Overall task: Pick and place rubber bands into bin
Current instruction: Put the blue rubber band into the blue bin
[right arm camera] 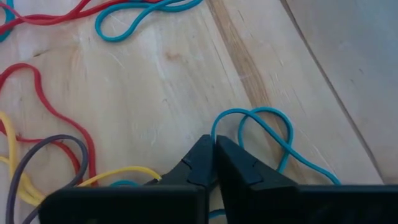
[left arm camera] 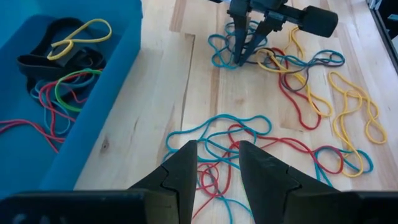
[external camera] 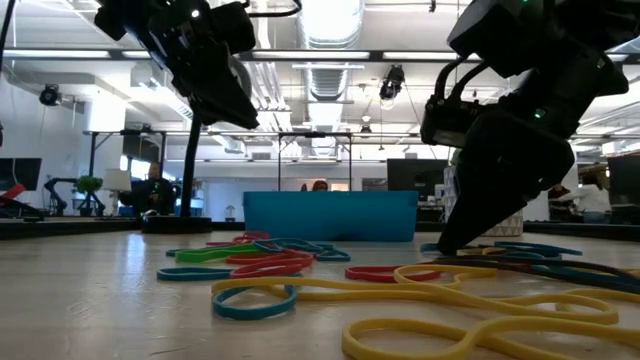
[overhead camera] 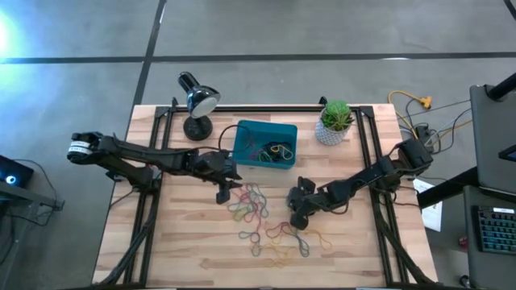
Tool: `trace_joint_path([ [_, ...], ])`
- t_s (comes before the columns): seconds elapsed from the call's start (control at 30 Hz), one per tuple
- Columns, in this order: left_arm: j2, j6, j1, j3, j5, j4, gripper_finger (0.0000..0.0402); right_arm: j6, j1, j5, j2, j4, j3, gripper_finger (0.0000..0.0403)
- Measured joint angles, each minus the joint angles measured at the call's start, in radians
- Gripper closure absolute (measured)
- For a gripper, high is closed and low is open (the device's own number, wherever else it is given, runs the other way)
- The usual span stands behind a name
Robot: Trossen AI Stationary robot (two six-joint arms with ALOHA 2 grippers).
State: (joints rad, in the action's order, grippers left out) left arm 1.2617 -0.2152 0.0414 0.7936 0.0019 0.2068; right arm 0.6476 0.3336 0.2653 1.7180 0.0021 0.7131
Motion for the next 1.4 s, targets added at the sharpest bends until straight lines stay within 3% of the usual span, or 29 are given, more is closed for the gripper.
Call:
trace_joint_path([
  [0.4,0.0,-0.015,0.001,-0.007,0.001,-0.015,0.0299,-0.044,0.001,-0.007,-0.03,-0.004,0.07,0.0395],
  [0.93,-0.001,-0.017,0.003,-0.008,0.003,-0.022,0.0299,-0.256,0.003,-0.009,-0.224,-0.063,0.2,0.0395],
  [1.07,-0.001,-0.017,0.007,-0.008,0.004,-0.023,0.0299,-0.181,0.007,0.053,-0.263,-0.314,0.249,0.0395],
  [1.4,-0.002,-0.025,0.01,-0.008,0.003,-0.04,0.0299,0.04,0.009,0.024,-0.238,-0.804,0.364,0.0395],
])
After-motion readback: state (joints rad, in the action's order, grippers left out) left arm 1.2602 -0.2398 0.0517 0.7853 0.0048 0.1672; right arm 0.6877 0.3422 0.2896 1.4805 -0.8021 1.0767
